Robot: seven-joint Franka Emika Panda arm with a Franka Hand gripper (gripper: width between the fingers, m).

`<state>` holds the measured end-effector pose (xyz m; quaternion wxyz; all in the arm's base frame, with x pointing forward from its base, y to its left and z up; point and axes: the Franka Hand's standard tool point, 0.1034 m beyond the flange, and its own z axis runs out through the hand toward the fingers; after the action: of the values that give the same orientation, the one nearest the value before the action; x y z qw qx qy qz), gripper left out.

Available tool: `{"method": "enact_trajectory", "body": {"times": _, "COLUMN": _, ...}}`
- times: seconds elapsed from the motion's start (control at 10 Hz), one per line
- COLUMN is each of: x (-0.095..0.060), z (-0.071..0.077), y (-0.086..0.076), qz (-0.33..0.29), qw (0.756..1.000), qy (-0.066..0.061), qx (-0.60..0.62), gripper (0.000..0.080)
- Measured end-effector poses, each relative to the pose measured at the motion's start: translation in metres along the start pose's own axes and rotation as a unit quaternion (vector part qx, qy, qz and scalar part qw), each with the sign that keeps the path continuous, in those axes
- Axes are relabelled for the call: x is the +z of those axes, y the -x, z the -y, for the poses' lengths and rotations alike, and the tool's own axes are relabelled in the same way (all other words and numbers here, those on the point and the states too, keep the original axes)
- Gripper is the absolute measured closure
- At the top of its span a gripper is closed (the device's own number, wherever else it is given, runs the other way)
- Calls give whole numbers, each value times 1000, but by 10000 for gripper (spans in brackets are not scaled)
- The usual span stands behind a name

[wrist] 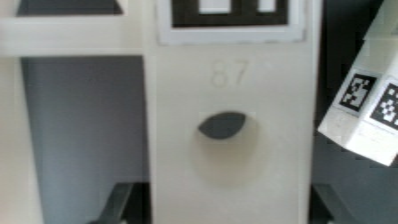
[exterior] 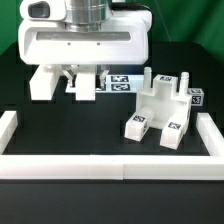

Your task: Assemble chair

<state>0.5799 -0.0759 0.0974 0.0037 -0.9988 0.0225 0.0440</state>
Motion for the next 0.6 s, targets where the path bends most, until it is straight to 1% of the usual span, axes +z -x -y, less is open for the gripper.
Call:
{"method": "enact_trajectory", "body": {"times": 0.2, "x": 0, "z": 0, "y": 0, "qz": 1, "qw": 1000, "qy": 0, "qx": 1, "gripper": 511}}
{"method": "enact_trajectory", "body": {"times": 0.3, "x": -3, "z": 3, "y": 4, "qz": 10, "qw": 1000, "qy": -3, "qx": 17, "gripper": 511}}
{"method": "enact_trajectory", "body": {"times": 0.4, "x": -10, "z": 10, "y": 8, "qz": 18, "qw": 999, "qy": -7, "qx": 44, "gripper": 511}}
{"method": "enact_trajectory", "body": {"times": 0.5, "x": -20, "z": 21, "y": 11, "qz": 22, "qw": 998, "qy": -10, "qx": 65, "gripper": 511}}
{"method": "enact_trajectory", "body": {"times": 0.6, "x": -29, "z": 35, "y": 13, "qz": 22, "qw": 995, "qy": -12, "qx": 93, "gripper": 511}}
